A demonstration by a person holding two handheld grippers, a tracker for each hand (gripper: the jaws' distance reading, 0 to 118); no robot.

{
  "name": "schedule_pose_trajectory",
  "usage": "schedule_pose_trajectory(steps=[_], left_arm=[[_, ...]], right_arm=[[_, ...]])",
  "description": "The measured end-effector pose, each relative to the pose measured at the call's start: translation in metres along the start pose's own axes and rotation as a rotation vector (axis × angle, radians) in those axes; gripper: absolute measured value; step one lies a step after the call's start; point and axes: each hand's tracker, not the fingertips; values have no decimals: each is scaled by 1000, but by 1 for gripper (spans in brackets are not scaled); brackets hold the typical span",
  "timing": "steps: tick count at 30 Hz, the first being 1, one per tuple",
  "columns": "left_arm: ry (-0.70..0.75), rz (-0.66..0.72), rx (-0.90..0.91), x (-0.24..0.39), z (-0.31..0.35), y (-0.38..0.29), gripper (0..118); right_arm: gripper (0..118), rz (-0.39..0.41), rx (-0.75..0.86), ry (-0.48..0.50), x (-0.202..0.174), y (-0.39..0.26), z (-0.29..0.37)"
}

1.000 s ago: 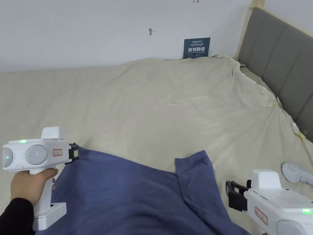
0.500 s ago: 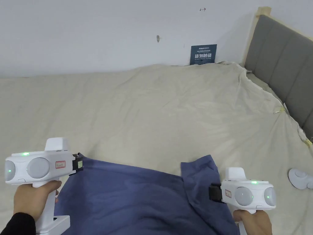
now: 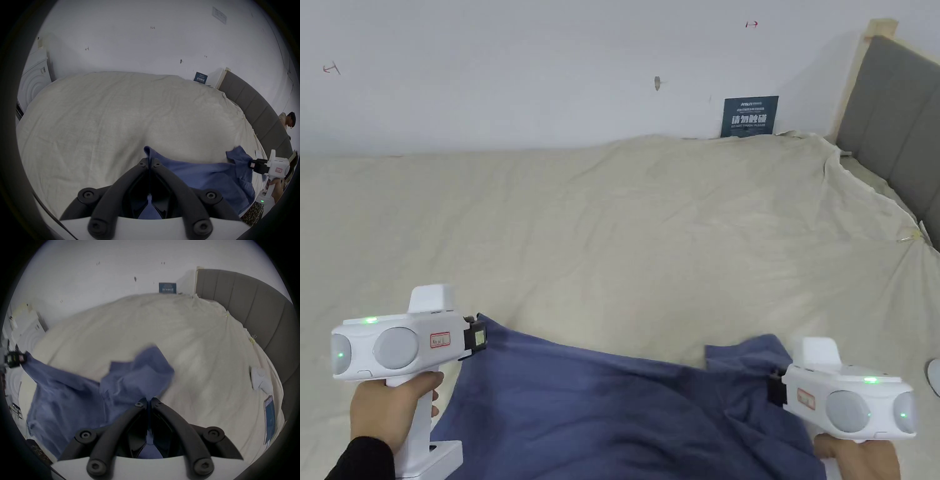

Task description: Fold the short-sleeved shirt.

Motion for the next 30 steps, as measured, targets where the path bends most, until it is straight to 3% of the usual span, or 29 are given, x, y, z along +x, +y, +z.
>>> schedule_pose_trajectory(steps=[6, 13, 19, 30], left_arm=[[7, 45, 104, -13, 51, 12, 0], [27, 27, 283, -14, 127, 78, 0], [69, -21, 408, -6, 178, 154, 0], [126, -41, 584, 8, 228, 274, 0]], right_arm=[[1, -38, 192, 76, 1, 45, 77], [1, -39, 387, 168, -9, 132, 138], [1, 27, 541, 165, -33, 216, 181], [1, 61, 730, 174, -50, 352, 215]])
